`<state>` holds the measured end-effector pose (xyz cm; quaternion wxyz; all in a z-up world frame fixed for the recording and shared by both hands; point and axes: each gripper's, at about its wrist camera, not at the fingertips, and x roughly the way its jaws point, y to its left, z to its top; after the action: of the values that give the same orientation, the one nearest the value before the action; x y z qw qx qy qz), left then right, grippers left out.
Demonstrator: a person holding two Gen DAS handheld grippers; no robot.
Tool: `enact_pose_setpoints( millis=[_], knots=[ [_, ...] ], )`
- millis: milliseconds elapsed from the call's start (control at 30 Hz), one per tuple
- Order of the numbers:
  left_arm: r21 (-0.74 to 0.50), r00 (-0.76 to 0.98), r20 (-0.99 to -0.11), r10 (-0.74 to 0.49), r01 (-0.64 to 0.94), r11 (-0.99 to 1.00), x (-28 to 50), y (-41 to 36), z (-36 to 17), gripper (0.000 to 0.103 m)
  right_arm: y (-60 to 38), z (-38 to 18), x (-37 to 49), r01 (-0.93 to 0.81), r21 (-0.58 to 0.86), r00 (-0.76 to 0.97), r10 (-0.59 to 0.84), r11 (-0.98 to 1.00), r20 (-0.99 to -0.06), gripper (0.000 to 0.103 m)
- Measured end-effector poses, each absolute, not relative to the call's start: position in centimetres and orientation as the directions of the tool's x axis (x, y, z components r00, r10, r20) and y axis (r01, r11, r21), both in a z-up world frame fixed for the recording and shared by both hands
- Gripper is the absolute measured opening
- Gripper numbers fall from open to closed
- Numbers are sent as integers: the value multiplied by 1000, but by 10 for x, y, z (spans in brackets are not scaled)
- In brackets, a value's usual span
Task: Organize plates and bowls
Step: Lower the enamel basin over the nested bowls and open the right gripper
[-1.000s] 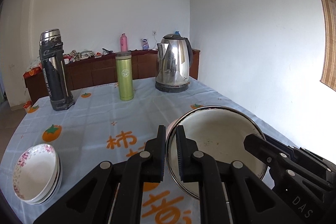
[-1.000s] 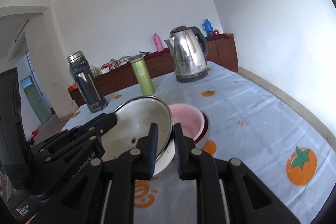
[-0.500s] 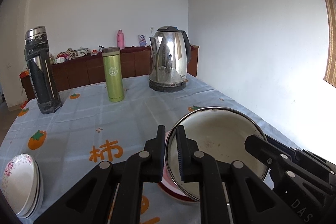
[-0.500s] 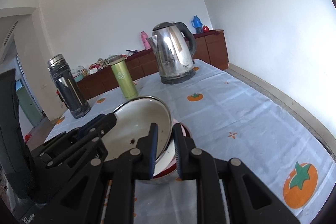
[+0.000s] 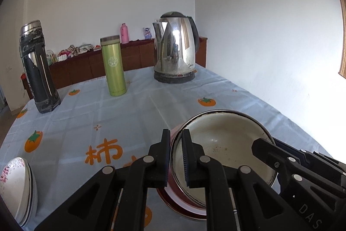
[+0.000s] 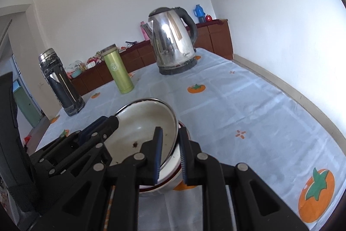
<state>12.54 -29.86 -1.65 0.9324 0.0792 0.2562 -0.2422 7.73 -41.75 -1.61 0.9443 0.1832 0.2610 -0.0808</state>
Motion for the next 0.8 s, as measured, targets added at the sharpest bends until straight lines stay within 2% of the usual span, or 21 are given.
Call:
enact_pose_setpoints(
  millis=[700,800],
  knots=[
    [47,753,-549,-362,461,886,136,-300,-30,12,-414,-28,87,237,272,835,-52,933,-548,14],
    [45,755,-543,-367,463,885,135,-299,-30,12,-414,-30,88,240,253,837,-68,937,-543,17]
  ],
)
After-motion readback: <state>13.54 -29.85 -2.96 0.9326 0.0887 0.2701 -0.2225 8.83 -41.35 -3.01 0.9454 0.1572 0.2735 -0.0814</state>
